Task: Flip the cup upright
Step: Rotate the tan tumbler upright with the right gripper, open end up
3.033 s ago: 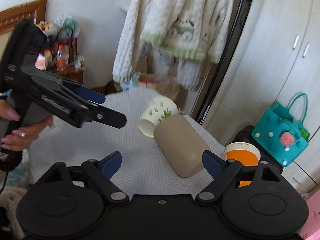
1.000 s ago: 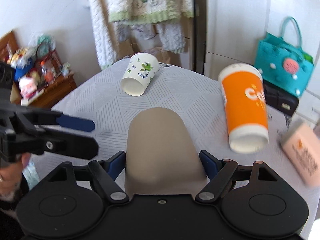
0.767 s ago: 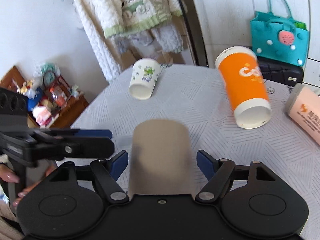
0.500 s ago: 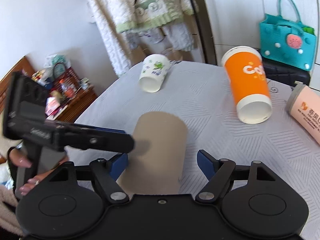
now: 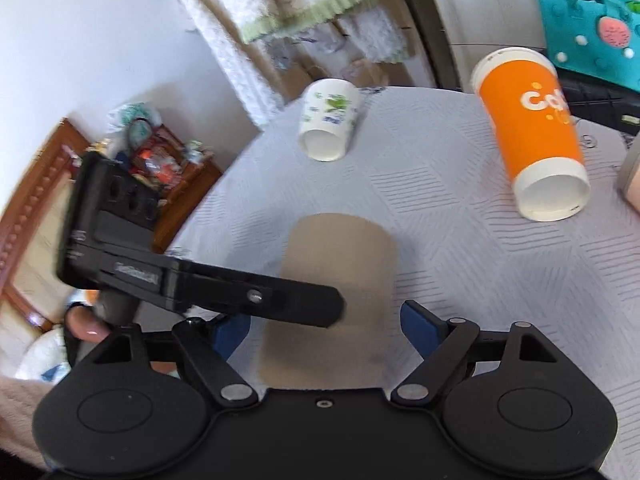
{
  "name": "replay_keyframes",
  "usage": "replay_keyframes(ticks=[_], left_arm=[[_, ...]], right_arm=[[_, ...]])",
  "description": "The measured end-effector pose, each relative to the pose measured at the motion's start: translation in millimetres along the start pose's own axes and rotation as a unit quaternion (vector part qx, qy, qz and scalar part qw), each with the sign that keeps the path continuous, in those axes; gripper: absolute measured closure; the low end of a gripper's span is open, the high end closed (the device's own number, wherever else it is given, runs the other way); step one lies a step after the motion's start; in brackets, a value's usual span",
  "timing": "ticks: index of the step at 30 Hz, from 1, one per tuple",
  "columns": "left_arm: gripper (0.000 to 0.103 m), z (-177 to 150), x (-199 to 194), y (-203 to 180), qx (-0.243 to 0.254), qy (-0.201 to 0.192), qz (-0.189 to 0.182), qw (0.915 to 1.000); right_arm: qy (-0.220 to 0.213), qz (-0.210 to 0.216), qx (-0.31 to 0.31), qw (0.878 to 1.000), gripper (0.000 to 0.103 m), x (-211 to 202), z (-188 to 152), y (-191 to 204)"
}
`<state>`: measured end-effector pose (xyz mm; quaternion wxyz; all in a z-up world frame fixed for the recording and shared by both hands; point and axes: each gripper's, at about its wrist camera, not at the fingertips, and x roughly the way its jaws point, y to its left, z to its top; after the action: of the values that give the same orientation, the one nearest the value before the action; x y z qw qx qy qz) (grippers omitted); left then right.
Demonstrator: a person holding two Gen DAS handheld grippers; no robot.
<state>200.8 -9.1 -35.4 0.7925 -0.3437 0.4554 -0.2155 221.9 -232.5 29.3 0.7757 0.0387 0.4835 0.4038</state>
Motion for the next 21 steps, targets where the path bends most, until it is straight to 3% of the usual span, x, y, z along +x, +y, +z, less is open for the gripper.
replay_keyframes(ticks=[2,7,10,15,21], left_arm=[[0.018,0,-1,0,0.005,-0.001,0.005,1.0000],[0.018,-4,-3,0,0.011,-0.004,0.003,0.9999],[0.018,-6,-2,-5,0.035,-0.007,0.007,0.9993],[0.019,-9,-10,-25,0.119,-0.016,0.010,0.9927],[0.021,-22,-21,-52,0.214,-0.055,0.035,0.9746]], right_arm=[[0.008,0.001,0.002,1.000,0.015,4,1,-2],[0.039,0.040,-0.005,0.998,0.014,16,-3,-3],[0.039,0.038,-0.006,0.999,0.015,22,-6,-5],[0.012,0.017,-0.062,0.998,0.016,13,-15,8],[-0.049,-0.032,-0.122,0.991,0.021,-3,-25,25]])
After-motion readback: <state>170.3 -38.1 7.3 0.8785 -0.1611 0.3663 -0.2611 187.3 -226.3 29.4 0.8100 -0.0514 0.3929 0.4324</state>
